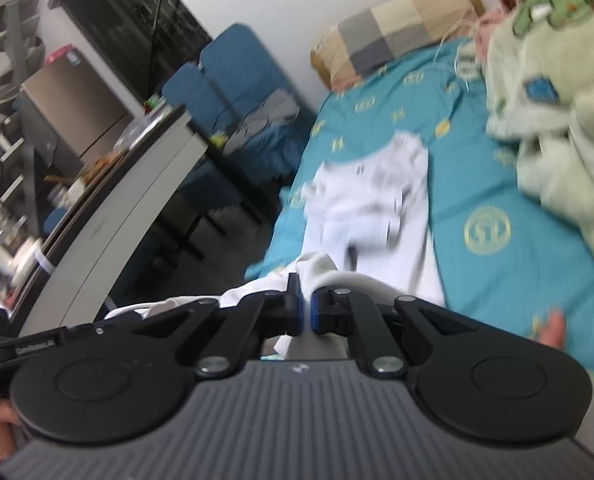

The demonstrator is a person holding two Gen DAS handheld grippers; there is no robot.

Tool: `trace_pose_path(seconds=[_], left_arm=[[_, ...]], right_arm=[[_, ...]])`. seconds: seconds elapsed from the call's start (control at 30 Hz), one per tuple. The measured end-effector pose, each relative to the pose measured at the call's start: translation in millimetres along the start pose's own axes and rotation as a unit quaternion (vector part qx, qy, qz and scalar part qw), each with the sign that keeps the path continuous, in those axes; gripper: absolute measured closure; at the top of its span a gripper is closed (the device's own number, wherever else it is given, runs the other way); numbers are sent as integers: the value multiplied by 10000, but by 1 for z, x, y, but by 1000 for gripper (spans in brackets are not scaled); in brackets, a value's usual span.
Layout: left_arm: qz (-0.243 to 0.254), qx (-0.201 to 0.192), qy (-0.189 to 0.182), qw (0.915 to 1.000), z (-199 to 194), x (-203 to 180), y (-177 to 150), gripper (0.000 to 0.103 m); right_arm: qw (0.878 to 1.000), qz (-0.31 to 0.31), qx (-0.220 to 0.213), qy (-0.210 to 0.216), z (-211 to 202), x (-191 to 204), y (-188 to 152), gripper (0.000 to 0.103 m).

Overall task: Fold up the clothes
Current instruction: 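Grasp the hem with both grippers and lift it toward the collar, then lay the hem onto the shirt body near the collar and open both grippers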

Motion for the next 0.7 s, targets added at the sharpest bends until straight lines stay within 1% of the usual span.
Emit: trace_pose_path(seconds=[0.13,0.2,0.3,0.4,0.5,0.6,0.67,0.7], left_arm=[[73,-90,218,9997,60,32,43,96],[117,-35,350,9993,94,57,57,96],[202,82,498,9985,147,102,67,96],[152,268,632,9975,199,147,67,95],[36,458,743,9962,237,191,58,95],[-7,721,881,9935,263,223,44,94],[-15,832,950,9920,272,234,36,89],[-28,835,953,9919,273,236,34,89]], right_arm=[[9998,26,-90,-181,57,-2,41,95],[9996,-2,-72,-290,91,-5,54,95],[9989,-27,45,-466,148,-15,64,95],[9976,-71,210,-650,207,-28,70,95],[9949,-199,484,-861,260,-40,64,95],[9917,-275,750,-1009,299,-49,53,95],[9905,-274,829,-1059,311,-52,47,95],[9902,-295,837,-1076,313,-53,44,95]])
Point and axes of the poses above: each gripper's, at about its wrist camera, not at the fingertips, and z roughly the way its jaws point, x to its left, y to its top, the point moved 3 cm from there along z, roughly the way its jaws point, and after that the axes turned 13 degrees about -y, right-handed, at the moved point
